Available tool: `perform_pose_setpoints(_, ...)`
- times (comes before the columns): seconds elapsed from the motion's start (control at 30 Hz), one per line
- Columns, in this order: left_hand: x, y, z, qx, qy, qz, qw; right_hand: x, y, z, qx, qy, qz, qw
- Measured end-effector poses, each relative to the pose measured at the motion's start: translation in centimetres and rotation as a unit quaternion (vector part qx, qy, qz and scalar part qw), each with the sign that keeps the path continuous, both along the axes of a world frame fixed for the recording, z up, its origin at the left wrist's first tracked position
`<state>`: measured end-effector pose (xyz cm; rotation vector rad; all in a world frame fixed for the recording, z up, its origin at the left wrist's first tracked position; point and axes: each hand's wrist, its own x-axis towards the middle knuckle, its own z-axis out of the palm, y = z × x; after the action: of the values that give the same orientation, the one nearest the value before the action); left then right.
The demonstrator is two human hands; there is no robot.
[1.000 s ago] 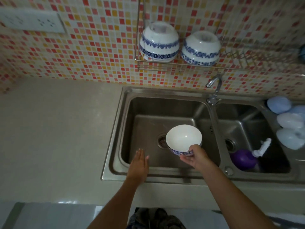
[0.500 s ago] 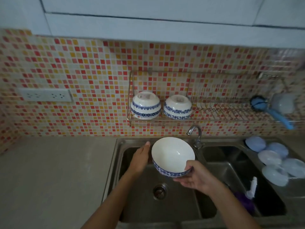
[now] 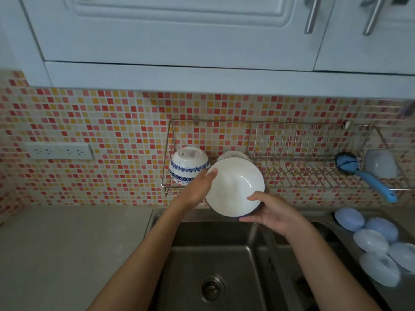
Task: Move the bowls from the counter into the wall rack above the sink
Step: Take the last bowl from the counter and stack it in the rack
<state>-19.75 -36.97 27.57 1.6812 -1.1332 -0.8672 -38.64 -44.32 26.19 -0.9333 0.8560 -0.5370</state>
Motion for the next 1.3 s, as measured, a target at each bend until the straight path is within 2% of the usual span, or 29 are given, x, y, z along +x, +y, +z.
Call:
perform_pose_setpoints(0.17,0.3,-3.6,2.8,-0.005,-0.005,0.002,1.0,0.5,-3.2,1.7,-0.047,-0.02,-0.032,0.998)
perform_pose_setpoints(0.3,0.6,-6.8,4.1,0.015,-0.012,-0.007,1.0,2.1,-5.6,1.6,-0.174,0.058,-0.092,0.979)
perform_pose_setpoints(0.4,0.7,-9.0,5.4,0.025,0.001,-0.009,1.0,3.3,-7.8,1.1,-0.272,0.1,-0.119,0.95)
perform_pose_setpoints(0.47,1.1,-10.5,6.1,0.033,-0.008,-0.016,0.999,4.1,-9.1,0.9,-0.352,0.124,-0.135,0.918)
perform_pose_setpoints(0.6,2.4,-13.2,6.7,0.054,-0.021,-0.029,0.998,5.4,-10.8,0.8,-0.468,0.124,-0.155,0.861)
perform_pose_setpoints(0.83,4.4,-15.2,5.3,0.029,-0.048,-0.033,0.998,6.6,-13.7,-0.3,-0.559,0.114,-0.176,0.803)
perform_pose_setpoints(0.93,5.3,-15.4,4.5,0.015,-0.012,-0.049,0.999,6.5,-14.1,-0.9,-0.624,0.129,-0.184,0.749)
perform_pose_setpoints(1.0,5.5,-15.1,4.3,0.01,-0.032,-0.061,0.998,6.3,-14.2,-1.3,-0.667,0.155,-0.163,0.71)
perform_pose_setpoints(1.07,5.5,-14.7,3.9,-0.002,-0.047,-0.067,0.997,6.2,-14.4,-1.5,-0.691,0.172,-0.142,0.687)
perform_pose_setpoints(1.2,5.8,-14.1,2.9,-0.018,-0.058,-0.1,0.993,6.1,-14.5,-2.0,-0.72,0.19,-0.123,0.656)
perform_pose_setpoints(1.3,5.7,-13.7,2.1,-0.038,-0.053,-0.112,0.992,5.9,-14.3,-2.5,-0.694,0.206,-0.112,0.681)
